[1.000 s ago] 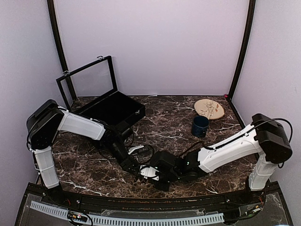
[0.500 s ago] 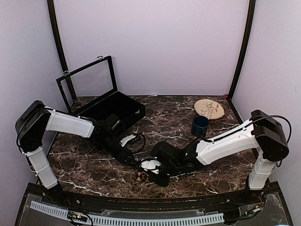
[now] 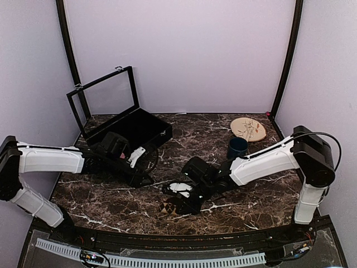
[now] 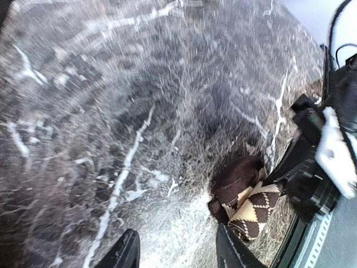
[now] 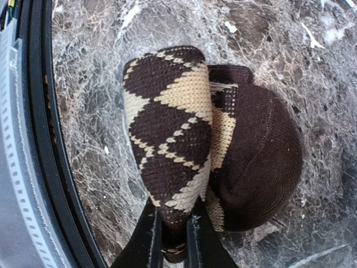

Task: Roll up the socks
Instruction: Roll the sock at the center of the board.

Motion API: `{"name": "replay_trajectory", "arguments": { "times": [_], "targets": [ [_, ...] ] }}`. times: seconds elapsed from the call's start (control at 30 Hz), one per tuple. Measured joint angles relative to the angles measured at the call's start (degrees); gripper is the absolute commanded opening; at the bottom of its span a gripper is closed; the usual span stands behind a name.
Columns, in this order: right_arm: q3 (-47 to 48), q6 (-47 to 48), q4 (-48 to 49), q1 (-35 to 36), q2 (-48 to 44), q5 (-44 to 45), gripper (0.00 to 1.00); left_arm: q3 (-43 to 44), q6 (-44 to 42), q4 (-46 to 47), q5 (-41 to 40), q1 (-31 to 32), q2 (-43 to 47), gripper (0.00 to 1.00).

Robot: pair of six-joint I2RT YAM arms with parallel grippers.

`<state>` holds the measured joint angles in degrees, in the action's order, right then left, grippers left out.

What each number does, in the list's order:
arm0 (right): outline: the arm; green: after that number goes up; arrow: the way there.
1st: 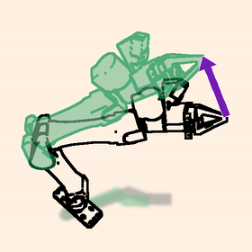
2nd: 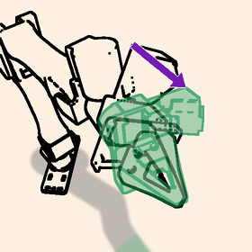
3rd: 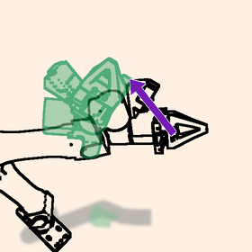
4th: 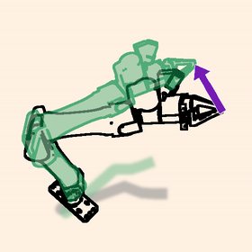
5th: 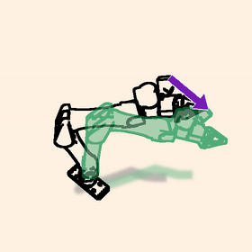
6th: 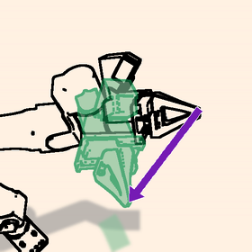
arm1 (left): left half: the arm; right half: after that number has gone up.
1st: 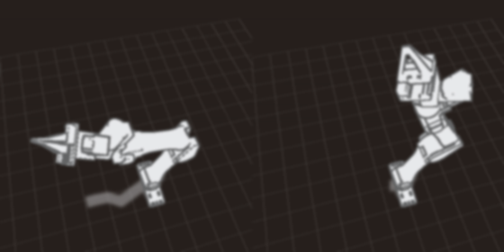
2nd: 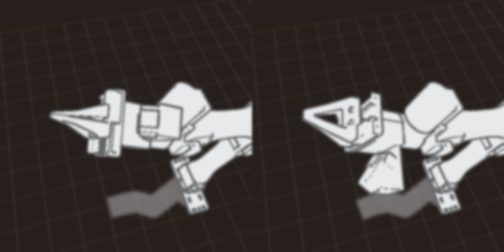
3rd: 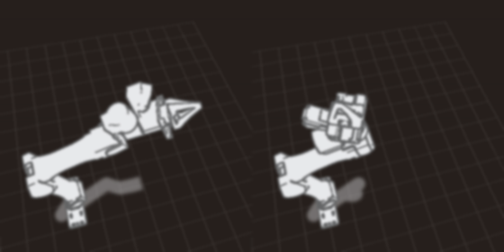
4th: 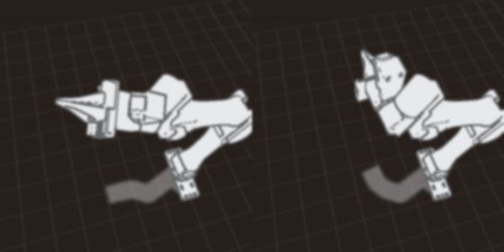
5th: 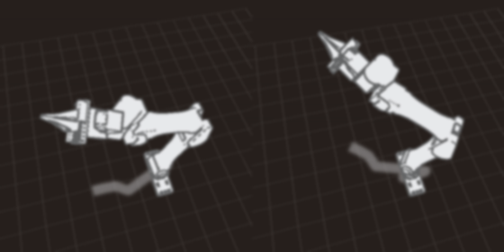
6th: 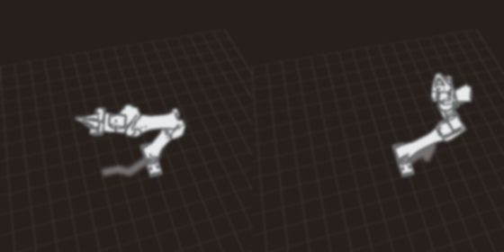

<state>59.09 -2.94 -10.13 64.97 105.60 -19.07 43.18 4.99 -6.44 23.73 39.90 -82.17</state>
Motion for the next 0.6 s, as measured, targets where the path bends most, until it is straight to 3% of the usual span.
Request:
{"name": "replay_trajectory", "arguments": {
  "times": [0.23, 0.6],
  "targets": [
    [0.6, -2.3, -0.2, -3.6, 1.6, -8.7, 0.00, -3.1, -1.1, 4.5, -4.8, 4.7, 7.5, 0.49],
    [1.0, -7.0, 0.9, -8.4, 4.9, -21.4, 0.00, -2.8, -9.6, 4.2, -10.5, 14.8, 5.4, 0.52]
  ]
}}
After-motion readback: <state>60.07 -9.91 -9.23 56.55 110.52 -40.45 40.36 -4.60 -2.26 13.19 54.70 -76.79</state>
